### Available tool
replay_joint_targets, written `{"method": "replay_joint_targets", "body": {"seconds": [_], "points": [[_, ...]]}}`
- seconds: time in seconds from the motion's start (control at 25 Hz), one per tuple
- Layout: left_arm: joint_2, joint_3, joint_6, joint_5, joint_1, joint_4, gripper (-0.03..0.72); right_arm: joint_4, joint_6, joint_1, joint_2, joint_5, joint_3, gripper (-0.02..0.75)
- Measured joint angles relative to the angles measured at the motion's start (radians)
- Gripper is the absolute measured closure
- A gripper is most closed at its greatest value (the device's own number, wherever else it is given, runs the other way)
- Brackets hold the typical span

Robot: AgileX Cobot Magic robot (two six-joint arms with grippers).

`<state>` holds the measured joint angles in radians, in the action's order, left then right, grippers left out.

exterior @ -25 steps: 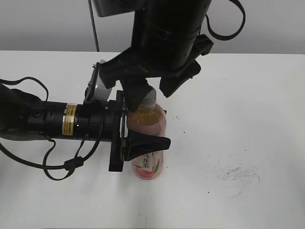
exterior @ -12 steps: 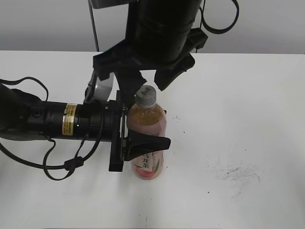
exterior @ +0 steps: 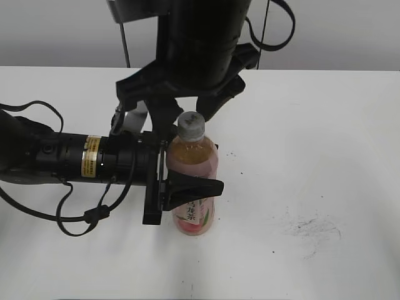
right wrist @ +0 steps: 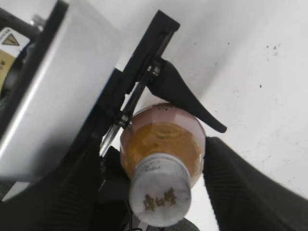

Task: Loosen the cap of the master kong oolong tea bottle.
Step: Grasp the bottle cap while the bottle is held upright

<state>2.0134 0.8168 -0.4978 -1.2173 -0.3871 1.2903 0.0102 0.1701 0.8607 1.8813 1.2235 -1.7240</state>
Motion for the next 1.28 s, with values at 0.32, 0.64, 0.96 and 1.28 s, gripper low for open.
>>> {"method": "replay_joint_targets", "body": {"seconds": [0.32, 0.64, 0.96, 1.28], "points": [[0.000, 0.000, 0.001, 0.000, 0.000, 0.000, 0.243, 0.011, -0.007, 0.000, -0.030, 0.000, -0.009, 0.237], [0.000, 0.000, 0.001, 0.000, 0.000, 0.000, 0.243, 0.007, -0.024, -0.001, -0.034, 0.000, 0.012, 0.237], [0.000, 0.000, 0.001, 0.000, 0.000, 0.000, 0.243, -0.001, -0.044, -0.001, -0.035, 0.000, 0.013, 0.237], [0.000, 0.000, 0.001, 0.000, 0.000, 0.000, 0.243, -0.001, -0.066, -0.001, -0.035, 0.000, 0.013, 0.237]]}}
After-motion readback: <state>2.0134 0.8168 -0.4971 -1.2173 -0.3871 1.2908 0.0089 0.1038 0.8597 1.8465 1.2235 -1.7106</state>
